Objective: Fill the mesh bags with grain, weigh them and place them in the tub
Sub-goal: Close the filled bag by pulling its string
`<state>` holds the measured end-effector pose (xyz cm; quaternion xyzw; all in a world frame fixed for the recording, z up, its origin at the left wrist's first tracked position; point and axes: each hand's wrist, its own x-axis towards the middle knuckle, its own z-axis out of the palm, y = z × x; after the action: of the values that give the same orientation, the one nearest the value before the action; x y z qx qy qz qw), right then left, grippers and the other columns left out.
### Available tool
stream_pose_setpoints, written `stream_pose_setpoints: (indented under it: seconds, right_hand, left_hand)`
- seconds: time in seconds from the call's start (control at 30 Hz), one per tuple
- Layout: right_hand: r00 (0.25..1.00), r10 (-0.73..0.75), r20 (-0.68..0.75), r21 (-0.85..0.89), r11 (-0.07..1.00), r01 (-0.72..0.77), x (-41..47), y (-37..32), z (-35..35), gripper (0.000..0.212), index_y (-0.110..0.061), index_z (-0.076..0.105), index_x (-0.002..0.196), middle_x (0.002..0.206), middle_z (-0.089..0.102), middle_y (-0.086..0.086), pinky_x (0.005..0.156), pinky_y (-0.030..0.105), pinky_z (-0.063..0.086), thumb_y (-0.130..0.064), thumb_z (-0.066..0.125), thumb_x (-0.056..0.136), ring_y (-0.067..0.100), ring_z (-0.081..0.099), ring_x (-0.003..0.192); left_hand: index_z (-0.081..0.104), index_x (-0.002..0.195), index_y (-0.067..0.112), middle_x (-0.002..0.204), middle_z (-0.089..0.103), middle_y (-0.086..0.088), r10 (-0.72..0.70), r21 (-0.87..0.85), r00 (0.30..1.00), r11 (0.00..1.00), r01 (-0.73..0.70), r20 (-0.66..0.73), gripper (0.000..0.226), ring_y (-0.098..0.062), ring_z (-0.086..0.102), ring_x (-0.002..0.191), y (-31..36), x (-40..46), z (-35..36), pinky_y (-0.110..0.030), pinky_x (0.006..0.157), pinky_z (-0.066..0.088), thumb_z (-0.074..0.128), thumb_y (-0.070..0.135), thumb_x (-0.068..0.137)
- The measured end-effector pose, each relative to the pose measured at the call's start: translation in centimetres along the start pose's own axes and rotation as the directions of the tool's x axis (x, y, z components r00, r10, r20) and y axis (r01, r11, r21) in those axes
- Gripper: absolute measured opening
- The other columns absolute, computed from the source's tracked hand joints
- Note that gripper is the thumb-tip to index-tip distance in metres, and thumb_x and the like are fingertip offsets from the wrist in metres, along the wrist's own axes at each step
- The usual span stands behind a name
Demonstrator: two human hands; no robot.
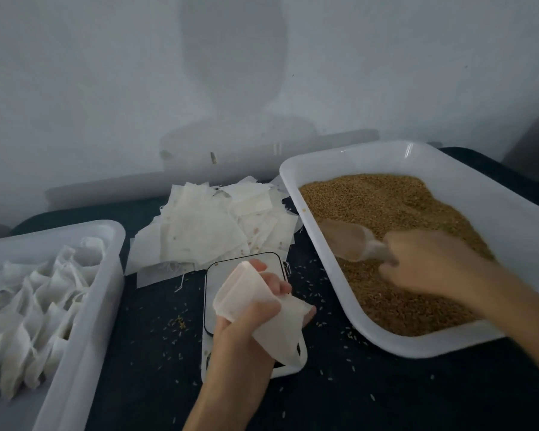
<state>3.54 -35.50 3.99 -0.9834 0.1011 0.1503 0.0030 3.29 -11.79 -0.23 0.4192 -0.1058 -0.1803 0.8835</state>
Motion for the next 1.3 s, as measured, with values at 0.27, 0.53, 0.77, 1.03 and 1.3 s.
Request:
stream_pose_setpoints:
  seconds: [0.27, 0.53, 0.77, 1.03, 1.3]
  right_hand:
    - [0.952, 0.282, -0.119, -0.234, 0.924, -0.302, 1.5, 7.5, -3.8, 0.035, -0.024, 0.054, 0.075, 0.073, 0.061, -0.003, 0.071, 0.032, 0.056, -0.05, 0.039, 0.094, 0.014, 0.06, 0.066]
    - [0.972, 0.164, -0.165, -0.099, 0.978, -0.182, 3.3, 3.3, -0.3, 0.017, -0.022, 0.064, 0.089, 0.072, 0.062, -0.005, 0.05, 0.023, 0.046, -0.036, 0.053, 0.092, 0.01, 0.061, 0.062]
    - [0.987, 0.128, -0.097, 0.452, 0.889, -0.071, 1.8, 3.7, 1.5, 0.017, -0.02, 0.064, 0.092, 0.067, 0.065, 0.0, 0.05, 0.018, 0.043, -0.033, 0.053, 0.095, 0.007, 0.059, 0.053]
    - [0.988, 0.151, -0.037, 0.808, 0.586, -0.059, -0.5, 4.1, 1.8, 0.006, -0.014, 0.063, 0.092, 0.082, 0.066, 0.013, 0.054, 0.024, 0.038, -0.01, 0.058, 0.09, 0.014, 0.052, 0.06]
    - [0.946, 0.038, -0.322, 0.621, 0.763, 0.181, -3.3, 3.0, -0.8, 0.013, -0.028, 0.066, 0.086, 0.064, 0.064, 0.003, 0.052, 0.025, 0.043, -0.039, 0.064, 0.079, 0.018, 0.056, 0.053]
  left_hand:
    - [0.065, 0.095, 0.024, 0.084, 0.059, -0.006, 0.047, 0.297, 0.999, 0.954, -0.046, 0.006, 0.04, -0.018, 0.062, 0.085, 0.7, -0.1, -0.7, -0.042, 0.078, 0.055, 0.067, 0.001, 0.062]
    - [0.059, 0.082, 0.028, 0.073, 0.056, -0.009, 0.165, 0.7, 0.985, 0.699, -0.148, 0.043, 0.027, -0.005, 0.05, 0.058, 2.1, -1.1, 0.9, -0.016, 0.05, 0.041, 0.059, 0.007, 0.065]
    - [0.06, 0.08, 0.032, 0.074, 0.06, 0.001, 0.116, 0.693, 0.992, 0.711, -0.123, 0.058, 0.023, -0.008, 0.059, 0.067, 2.2, -1.4, 1.0, -0.025, 0.06, 0.052, 0.065, 0.035, 0.057]
    - [0.059, 0.079, 0.026, 0.071, 0.058, 0.006, 0.124, 0.755, 0.992, 0.652, -0.072, -0.012, 0.019, -0.004, 0.052, 0.055, 1.9, -0.6, 0.3, -0.016, 0.049, 0.044, 0.064, 0.013, 0.066]
    - [0.057, 0.084, 0.034, 0.074, 0.063, 0.009, 0.195, 0.84, 0.98, 0.536, -0.087, -0.024, 0.028, -0.004, 0.056, 0.058, 2.1, 0.5, 0.0, -0.017, 0.05, 0.046, 0.069, 0.009, 0.077]
